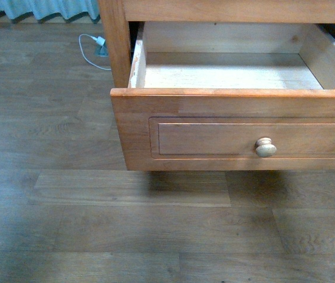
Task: Place pink marker in drawer with both arms
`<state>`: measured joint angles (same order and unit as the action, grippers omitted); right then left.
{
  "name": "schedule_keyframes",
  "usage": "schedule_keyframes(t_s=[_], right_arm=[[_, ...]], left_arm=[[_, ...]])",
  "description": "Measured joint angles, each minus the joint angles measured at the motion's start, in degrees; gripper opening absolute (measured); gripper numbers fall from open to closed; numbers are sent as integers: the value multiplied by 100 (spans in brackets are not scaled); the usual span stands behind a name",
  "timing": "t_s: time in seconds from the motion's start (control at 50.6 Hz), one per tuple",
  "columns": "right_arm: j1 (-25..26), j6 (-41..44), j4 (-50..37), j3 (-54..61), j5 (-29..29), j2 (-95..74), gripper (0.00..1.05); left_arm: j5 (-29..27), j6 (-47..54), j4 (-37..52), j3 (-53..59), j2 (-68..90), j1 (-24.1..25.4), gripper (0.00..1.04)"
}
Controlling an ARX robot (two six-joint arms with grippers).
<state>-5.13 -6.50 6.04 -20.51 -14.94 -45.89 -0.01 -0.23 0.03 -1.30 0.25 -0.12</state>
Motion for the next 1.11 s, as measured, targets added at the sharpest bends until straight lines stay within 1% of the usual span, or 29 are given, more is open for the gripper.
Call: schedule_keyframes(t_s=[0.099,0.178,0.277,0.375,0.494,1.107], right_arm=[[450,79,776,-107,-476,1025,96],[673,125,1060,-192,-682,1425,96],[826,142,1248,-258,-874,1722,96],[977,76,1073,-243,-1093,1858,96],[1051,26,1045,-232,-1091,1886,96],[1056,4,1045,-229,-1093,1891,96]], left_arm=[[0,0,0,0,0,0,99],[0,0,0,0,0,0,99],[0,0,0,0,0,0,99],[0,0,0,0,0,0,99],[0,0,0,0,0,0,99],[0,0,0,0,0,0,99]])
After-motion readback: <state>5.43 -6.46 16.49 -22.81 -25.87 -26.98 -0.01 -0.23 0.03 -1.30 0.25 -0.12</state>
